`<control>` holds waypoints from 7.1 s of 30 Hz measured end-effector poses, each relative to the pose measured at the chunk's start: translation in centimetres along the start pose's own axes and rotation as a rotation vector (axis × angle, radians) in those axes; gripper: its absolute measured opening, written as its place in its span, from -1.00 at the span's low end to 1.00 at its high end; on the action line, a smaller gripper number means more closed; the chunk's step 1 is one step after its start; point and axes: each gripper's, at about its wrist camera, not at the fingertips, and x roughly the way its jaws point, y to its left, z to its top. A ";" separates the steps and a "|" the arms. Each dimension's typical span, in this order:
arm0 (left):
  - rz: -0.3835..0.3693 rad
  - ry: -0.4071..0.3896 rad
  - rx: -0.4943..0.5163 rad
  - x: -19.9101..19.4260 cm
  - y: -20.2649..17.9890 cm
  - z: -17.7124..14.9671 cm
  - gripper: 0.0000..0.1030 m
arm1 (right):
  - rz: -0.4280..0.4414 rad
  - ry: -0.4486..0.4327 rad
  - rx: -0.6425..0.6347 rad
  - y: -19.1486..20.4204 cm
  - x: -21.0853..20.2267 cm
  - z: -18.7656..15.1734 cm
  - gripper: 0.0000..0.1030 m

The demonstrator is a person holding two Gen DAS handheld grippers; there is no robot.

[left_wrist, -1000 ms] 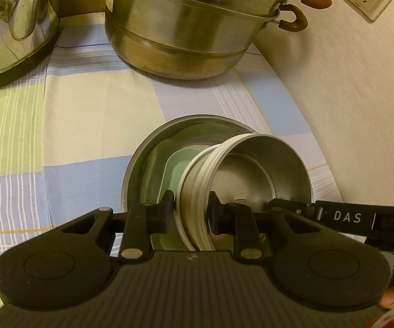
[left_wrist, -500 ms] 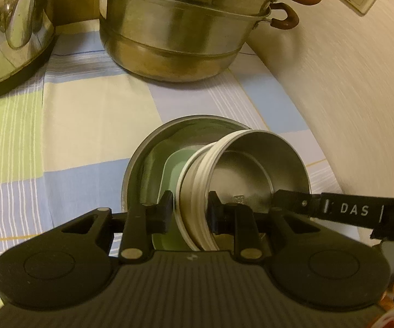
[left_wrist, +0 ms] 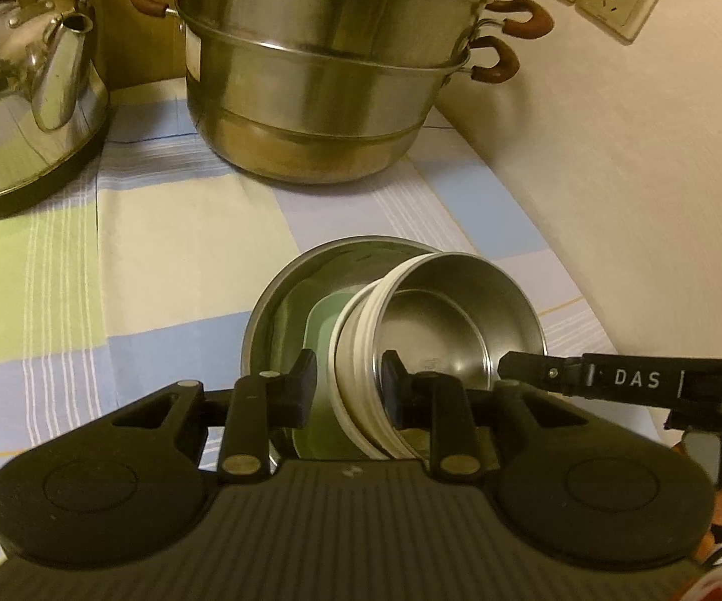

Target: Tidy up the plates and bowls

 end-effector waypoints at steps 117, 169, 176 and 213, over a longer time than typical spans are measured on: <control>0.171 -0.131 -0.016 -23.4 -11.7 -26.9 -0.14 | 0.091 -0.046 -0.380 -0.8 -22.7 -24.3 0.18; 0.145 -0.104 -0.016 -23.0 -12.0 -27.7 -0.14 | 0.060 -0.012 -0.389 -0.5 -22.2 -25.5 0.18; 0.143 -0.103 -0.016 -23.0 -11.9 -27.7 -0.14 | 0.059 -0.011 -0.389 -0.4 -22.2 -25.6 0.18; 0.139 -0.097 -0.017 -22.9 -11.4 -27.4 -0.14 | 0.055 -0.006 -0.385 -0.2 -21.5 -25.6 0.18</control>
